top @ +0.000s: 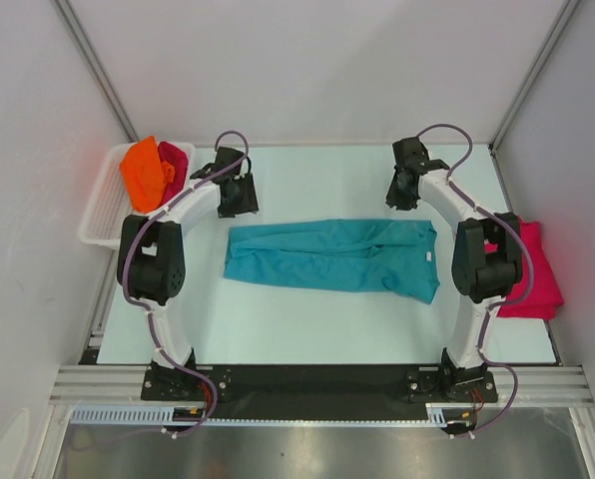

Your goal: Fold and stack the t-shirts

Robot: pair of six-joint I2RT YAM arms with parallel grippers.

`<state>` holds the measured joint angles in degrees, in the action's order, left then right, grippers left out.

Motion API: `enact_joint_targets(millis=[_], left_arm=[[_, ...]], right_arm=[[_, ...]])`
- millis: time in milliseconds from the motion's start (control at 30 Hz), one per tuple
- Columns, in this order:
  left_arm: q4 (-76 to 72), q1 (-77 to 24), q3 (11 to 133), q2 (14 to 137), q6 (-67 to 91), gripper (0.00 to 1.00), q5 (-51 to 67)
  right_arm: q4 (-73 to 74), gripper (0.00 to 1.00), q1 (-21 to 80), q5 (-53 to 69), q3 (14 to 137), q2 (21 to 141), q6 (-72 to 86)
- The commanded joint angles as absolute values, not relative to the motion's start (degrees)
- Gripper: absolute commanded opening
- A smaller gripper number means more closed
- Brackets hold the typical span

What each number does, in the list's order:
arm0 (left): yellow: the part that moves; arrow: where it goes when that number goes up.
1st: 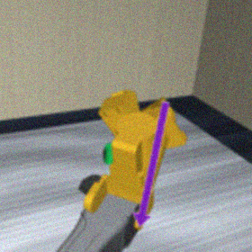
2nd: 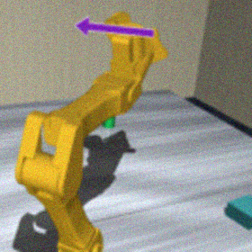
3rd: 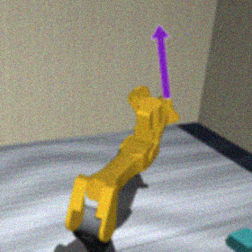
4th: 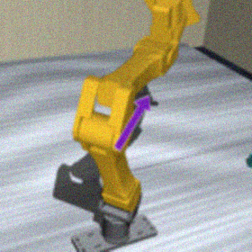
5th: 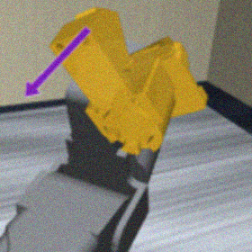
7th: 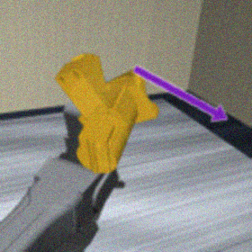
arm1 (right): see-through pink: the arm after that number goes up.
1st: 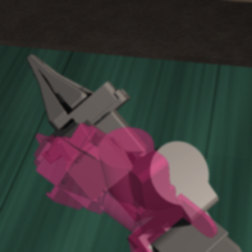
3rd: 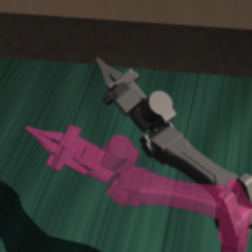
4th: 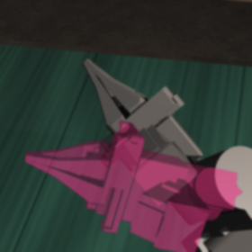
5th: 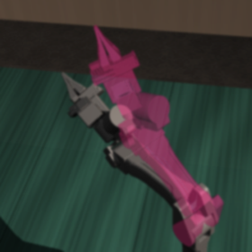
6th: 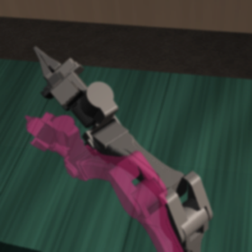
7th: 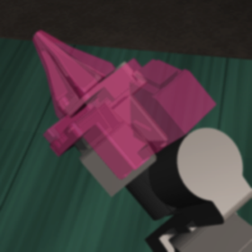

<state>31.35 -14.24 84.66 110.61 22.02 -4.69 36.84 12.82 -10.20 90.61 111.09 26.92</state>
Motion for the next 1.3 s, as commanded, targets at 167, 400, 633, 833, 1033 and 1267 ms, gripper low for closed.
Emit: enact_joint_targets(millis=[167,400,633,833,1033,1267], left_arm=[[26.19,-15.20,79.20,109.08,23.90,0.63,-1.67],[24.35,-16.08,75.24,107.05,24.61,0.63,-0.97],[23.55,-16.35,71.46,104.25,24.96,0.62,-0.79],[23.20,-17.22,68.65,100.37,25.31,0.62,-1.41],[22.94,-18.10,66.28,98.09,25.49,0.61,-1.23],[23.11,-18.63,65.13,96.33,25.40,0.61,-1.23]], right_arm=[[34.36,0.22,13.53,-10.02,86.23,112.94,26.28],[33.92,0.20,15.73,-10.55,80.61,109.96,26.19],[34.71,0.18,17.92,-11.42,73.40,103.64,26.54],[37.43,0.18,20.21,-13.18,68.56,96.51,27.51],[40.07,0.18,21.27,-13.27,66.71,91.59,28.21],[41.39,0.18,22.06,-13.89,64.86,88.51,28.74]])
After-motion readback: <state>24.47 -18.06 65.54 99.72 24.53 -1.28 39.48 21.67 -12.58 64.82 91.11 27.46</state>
